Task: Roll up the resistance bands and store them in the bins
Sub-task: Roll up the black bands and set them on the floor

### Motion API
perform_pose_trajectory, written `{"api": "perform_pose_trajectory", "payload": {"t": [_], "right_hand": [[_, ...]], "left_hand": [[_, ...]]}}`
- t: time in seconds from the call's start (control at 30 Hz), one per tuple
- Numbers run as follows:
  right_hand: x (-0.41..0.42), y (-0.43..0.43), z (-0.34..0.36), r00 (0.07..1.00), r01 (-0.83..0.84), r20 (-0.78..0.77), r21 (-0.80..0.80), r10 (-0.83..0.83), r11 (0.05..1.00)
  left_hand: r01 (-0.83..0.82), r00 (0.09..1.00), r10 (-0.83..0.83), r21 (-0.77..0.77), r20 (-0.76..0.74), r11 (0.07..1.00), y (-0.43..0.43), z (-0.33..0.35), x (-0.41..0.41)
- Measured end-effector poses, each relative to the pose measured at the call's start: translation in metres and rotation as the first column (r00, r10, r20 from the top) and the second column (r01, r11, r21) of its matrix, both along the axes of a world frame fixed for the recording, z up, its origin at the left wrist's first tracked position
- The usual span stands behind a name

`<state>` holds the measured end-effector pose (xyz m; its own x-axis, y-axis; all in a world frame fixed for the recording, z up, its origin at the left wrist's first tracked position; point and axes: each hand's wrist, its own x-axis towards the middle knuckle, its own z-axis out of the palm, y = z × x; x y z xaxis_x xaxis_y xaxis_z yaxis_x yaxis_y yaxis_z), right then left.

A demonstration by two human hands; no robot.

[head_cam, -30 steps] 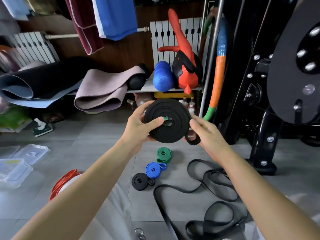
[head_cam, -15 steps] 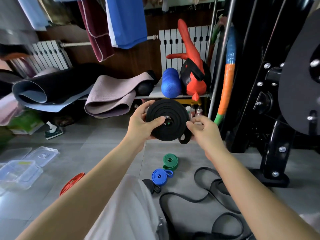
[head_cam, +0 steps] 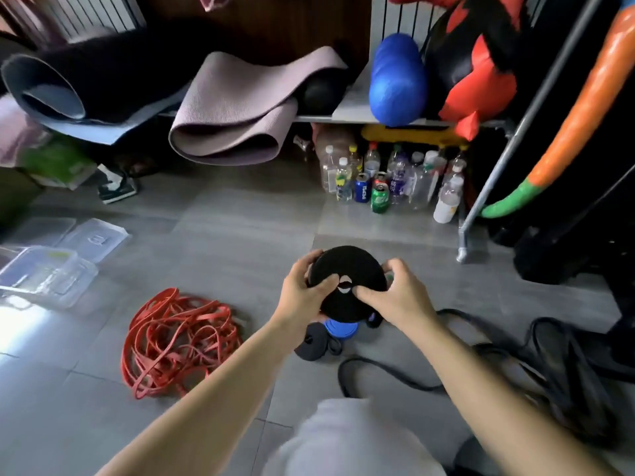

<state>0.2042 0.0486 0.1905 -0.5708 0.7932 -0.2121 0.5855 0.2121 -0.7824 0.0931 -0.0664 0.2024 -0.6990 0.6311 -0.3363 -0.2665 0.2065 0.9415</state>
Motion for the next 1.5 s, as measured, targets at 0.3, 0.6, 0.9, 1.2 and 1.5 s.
{"api": "perform_pose_trajectory", "payload": {"t": [0.3,0.6,0.9,1.2,1.5], "right_hand": [[-0.024,-0.008,-0.182,0.962,0.015,0.263,-0.305,0.069,0.952],[-0.01,0.047,-0.288,0.9,0.237,0.431,-0.356,-0.066,0.904],[-0.049,0.05,-0.302,0.927,0.002,0.36,-0.276,0.101,0.961],[-0.188,0.059,-0.302,0.889,-0.28,0.346,-0.107,0.3,0.954],[-0.269,0.038,-0.329,0.855,-0.279,0.407,-0.161,0.321,0.947]], "left_hand": [[0.02,0.967,0.057,-0.297,0.25,0.955,-0.004,-0.174,-0.018],[0.118,0.985,-0.001,-0.66,0.174,0.742,0.005,-0.326,0.015],[0.735,0.557,-0.789,-0.596,0.26,0.322,0.04,-0.347,0.107],[0.25,0.865,-0.459,-0.621,-0.201,0.743,0.003,-0.336,0.005],[-0.359,0.929,0.343,-0.561,-0.138,0.746,0.003,-0.351,-0.137]]}}
